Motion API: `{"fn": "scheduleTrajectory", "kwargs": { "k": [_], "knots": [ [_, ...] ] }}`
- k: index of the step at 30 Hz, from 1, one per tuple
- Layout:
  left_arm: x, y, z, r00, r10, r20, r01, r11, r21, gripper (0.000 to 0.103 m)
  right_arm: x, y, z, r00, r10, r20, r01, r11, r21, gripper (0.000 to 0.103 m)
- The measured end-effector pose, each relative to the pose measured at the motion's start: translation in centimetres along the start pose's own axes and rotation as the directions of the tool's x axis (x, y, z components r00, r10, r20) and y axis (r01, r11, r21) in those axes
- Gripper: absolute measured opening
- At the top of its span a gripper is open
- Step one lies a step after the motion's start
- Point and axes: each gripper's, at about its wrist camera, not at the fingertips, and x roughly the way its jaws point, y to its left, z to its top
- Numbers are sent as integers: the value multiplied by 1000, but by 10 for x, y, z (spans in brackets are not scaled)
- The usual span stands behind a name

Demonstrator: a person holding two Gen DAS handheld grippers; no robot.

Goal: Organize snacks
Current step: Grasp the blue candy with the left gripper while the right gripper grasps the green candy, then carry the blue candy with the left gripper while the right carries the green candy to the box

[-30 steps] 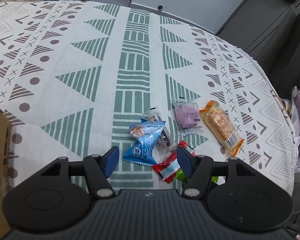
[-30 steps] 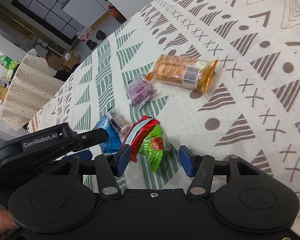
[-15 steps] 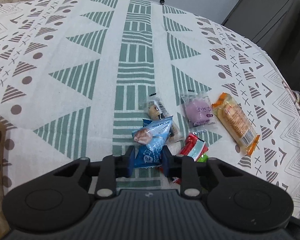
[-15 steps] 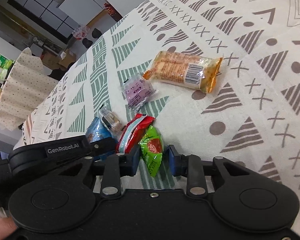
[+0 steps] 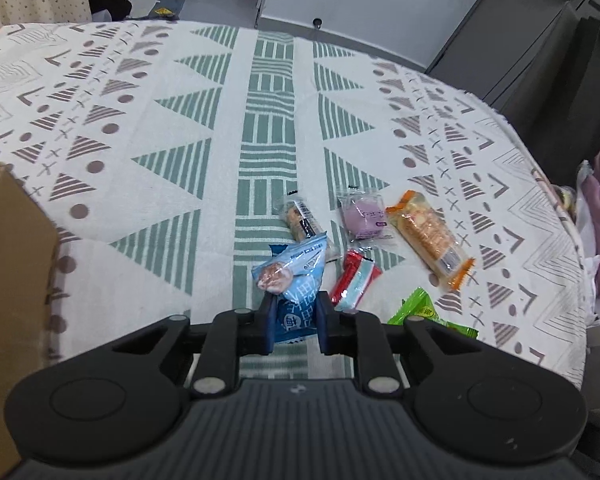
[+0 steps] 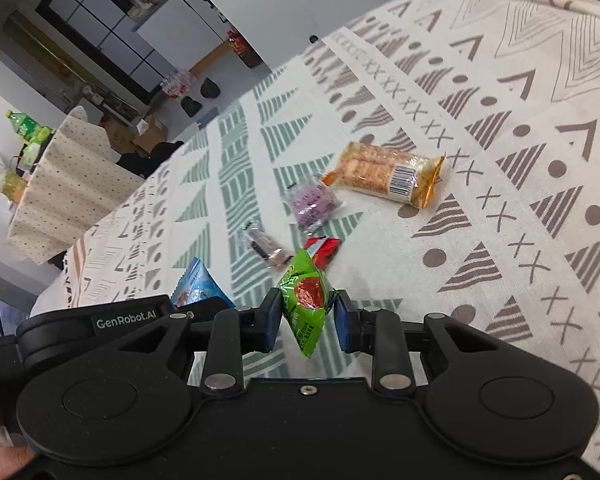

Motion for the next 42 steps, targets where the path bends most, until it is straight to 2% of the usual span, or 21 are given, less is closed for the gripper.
{"fn": "scheduleTrajectory", "kwargs": {
  "k": [20, 42],
  "knots": [
    [-97, 21, -20, 994, -17, 106, 20, 999, -27, 19, -64, 59, -17, 993, 70, 100, -60, 993, -101, 28],
    [-164, 79, -32, 982, 1, 191, 17, 995, -94, 19, -83, 126, -46, 983, 139, 121, -112, 973, -204, 28]
  ]
}}
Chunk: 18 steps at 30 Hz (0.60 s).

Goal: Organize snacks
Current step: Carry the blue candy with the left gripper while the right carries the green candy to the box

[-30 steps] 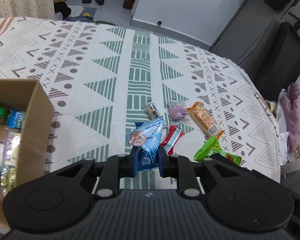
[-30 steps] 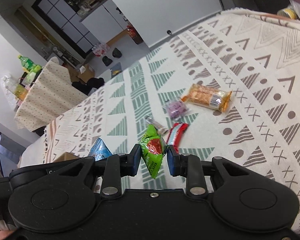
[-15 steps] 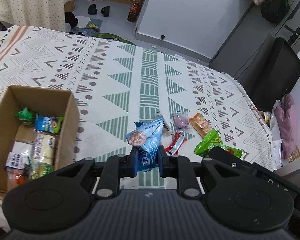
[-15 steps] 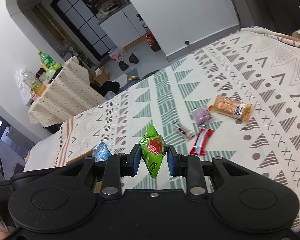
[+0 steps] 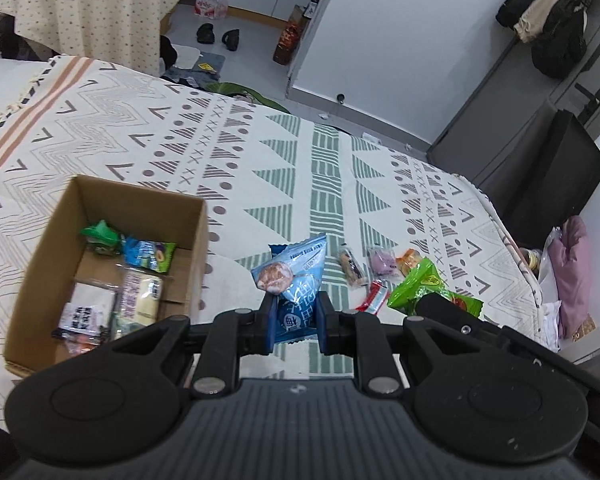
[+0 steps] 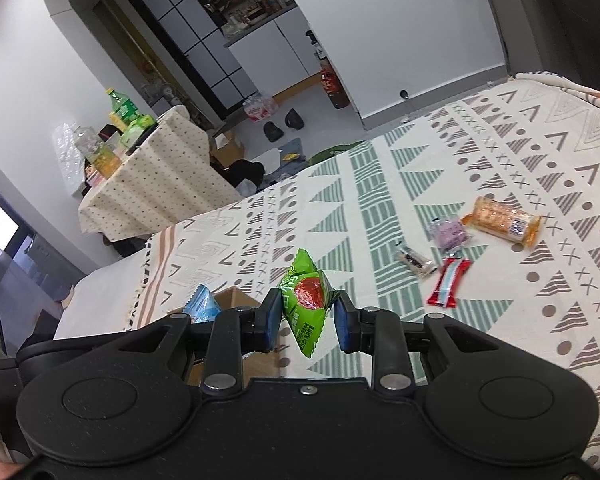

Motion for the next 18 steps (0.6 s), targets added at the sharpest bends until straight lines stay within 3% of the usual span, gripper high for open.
{"fn": "scheduleTrajectory", "kwargs": {
  "k": [18],
  "knots": [
    [-35, 66, 15, 998, 45, 52, -40, 994, -98, 19, 19, 63, -12, 997, 75, -30, -76, 995, -62, 28]
  ]
}}
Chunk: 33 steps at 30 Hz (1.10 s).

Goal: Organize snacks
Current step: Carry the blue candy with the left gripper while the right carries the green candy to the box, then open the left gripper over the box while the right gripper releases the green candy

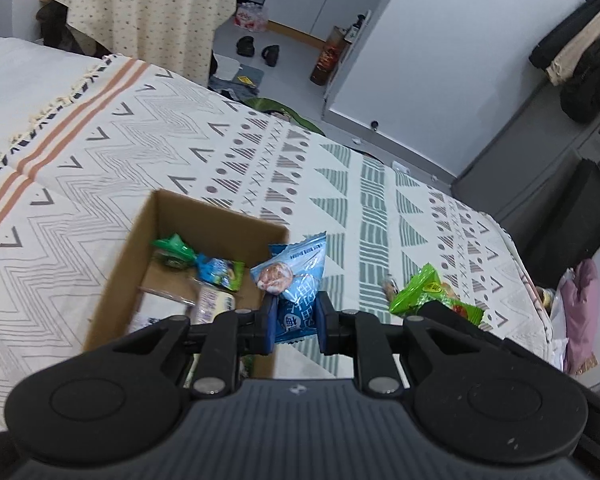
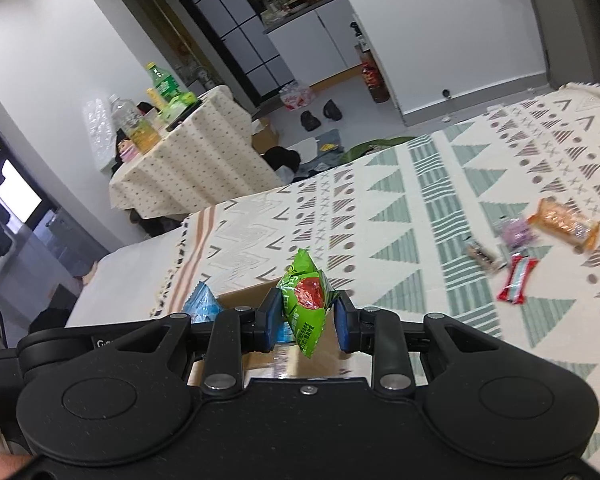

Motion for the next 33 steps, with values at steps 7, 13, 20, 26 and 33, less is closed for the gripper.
{"fn": "scheduleTrajectory", "kwargs": {
  "k": [7, 13, 20, 26, 33],
  "knots": [
    [-2, 26, 9, 1000, 14, 5, -13, 999, -45, 19, 16, 21, -4, 999, 23, -28, -23, 1000, -15, 28],
    [5, 50, 12, 999, 31, -17, -32, 996, -87, 19, 33, 36, -10, 998, 26, -59, -28, 999, -28, 28],
    [20, 65, 18, 999, 37, -29, -41, 992, -120, 19, 51, 42, -14, 994, 34, -100, -35, 999, -5, 28],
    [30, 74, 25, 997, 72, -24, -75, 988, -134, 22, 66, 43, -12, 993, 17, -120, -17, 1000, 0, 28],
    [39, 86, 33, 995, 88, -50, -95, 982, -163, 28, 80, 44, -10, 990, 2, -140, -1, 1000, 7, 28]
  ]
}}
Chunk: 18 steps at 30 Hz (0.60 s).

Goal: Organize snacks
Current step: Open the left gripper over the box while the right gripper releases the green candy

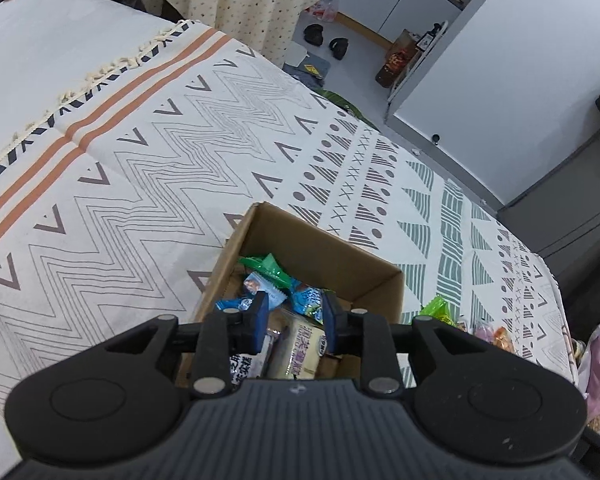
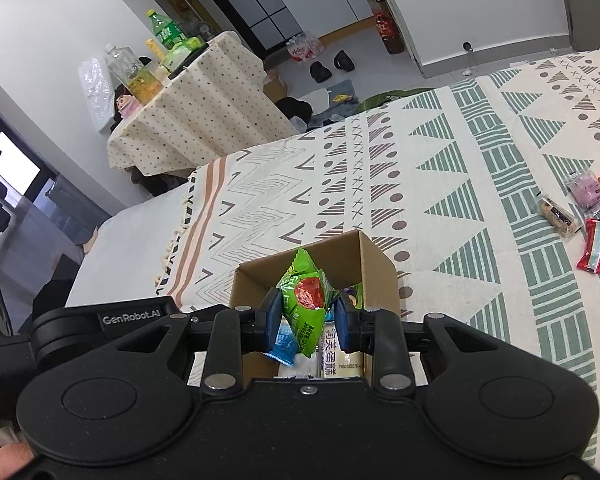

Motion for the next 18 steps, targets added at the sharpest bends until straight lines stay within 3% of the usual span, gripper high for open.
{"fn": "scheduleTrajectory", "kwargs": {
  "k": [7, 14, 18],
  "knots": [
    [1, 4, 1, 1000, 19, -5, -19, 1000, -16, 48, 6, -3, 4, 1000, 20, -14, -19, 999, 36, 33],
    [0, 0, -5, 998, 55, -11, -56, 998, -11, 64, -3, -15, -2, 1000, 3, -18, -2, 998, 56, 34],
    [-2, -9, -11, 998, 54, -10, -54, 998, 8, 71, -12, -24, -4, 1000, -12, -10, 12, 998, 64, 40]
  ]
}}
